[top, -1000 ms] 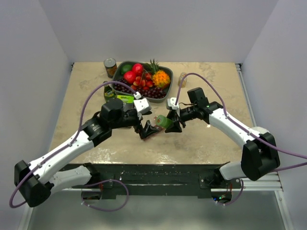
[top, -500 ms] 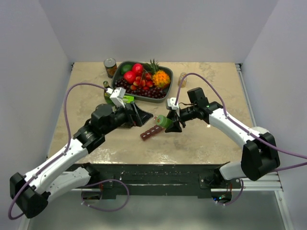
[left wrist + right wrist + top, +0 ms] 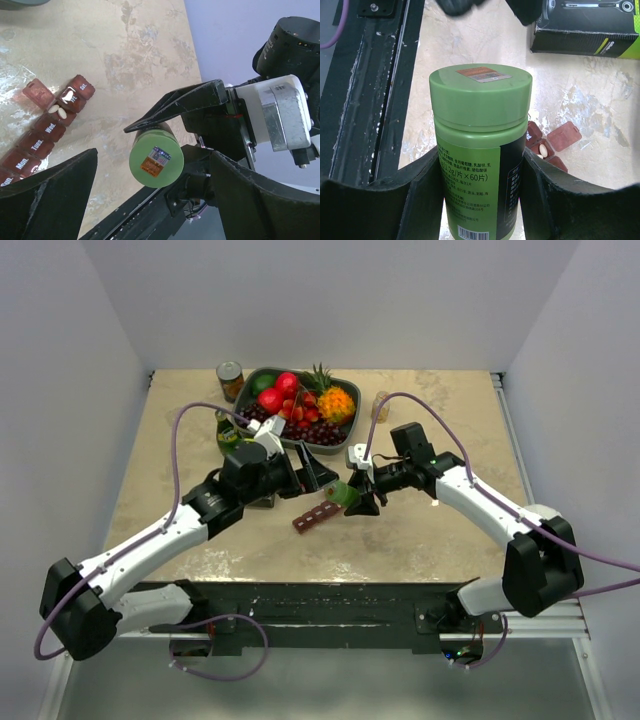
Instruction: Sort the pills into containers
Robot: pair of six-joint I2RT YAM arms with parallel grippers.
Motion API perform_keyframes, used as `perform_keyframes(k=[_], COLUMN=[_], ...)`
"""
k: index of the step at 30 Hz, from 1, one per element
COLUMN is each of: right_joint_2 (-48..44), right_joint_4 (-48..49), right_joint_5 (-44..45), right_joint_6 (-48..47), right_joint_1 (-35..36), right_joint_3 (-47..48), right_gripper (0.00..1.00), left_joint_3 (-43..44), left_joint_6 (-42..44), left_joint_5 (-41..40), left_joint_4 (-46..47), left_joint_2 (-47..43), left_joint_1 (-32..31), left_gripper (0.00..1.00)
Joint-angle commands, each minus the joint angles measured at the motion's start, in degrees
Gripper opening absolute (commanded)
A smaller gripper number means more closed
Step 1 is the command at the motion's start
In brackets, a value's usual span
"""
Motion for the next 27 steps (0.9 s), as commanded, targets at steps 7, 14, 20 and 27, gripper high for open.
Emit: perform_keyframes(k=[7, 14, 20, 27], right_joint_2=[-1.4, -0.9, -0.5, -0.5], right_joint_4=[2.0, 2.0, 2.4, 2.5], right_joint_5=[-0.6, -0.6, -0.3, -0.4], right_joint_6=[-1.1, -1.1, -0.8, -0.4], right_joint_1=[0.2, 0.2, 0.2, 0.2], right_joint_3=[2.2, 2.2, 2.2, 2.3], right_gripper=[0.00, 0.00, 0.00, 0.00], left_joint_3=[4.7, 4.6, 4.7, 2.6], left_joint_6=[4.4, 6.4, 9.3, 14.2], left_joint_5=[1.9, 4.3, 7.8, 14.4], left_joint_4=[1.1, 0.4, 0.3, 1.8], left_joint_2=[6.2, 8.2, 8.6, 8.8], left_joint_1=[-0.6, -1.3, -1.8, -1.8], left_gripper=[0.91, 0.75, 0.70, 0.63])
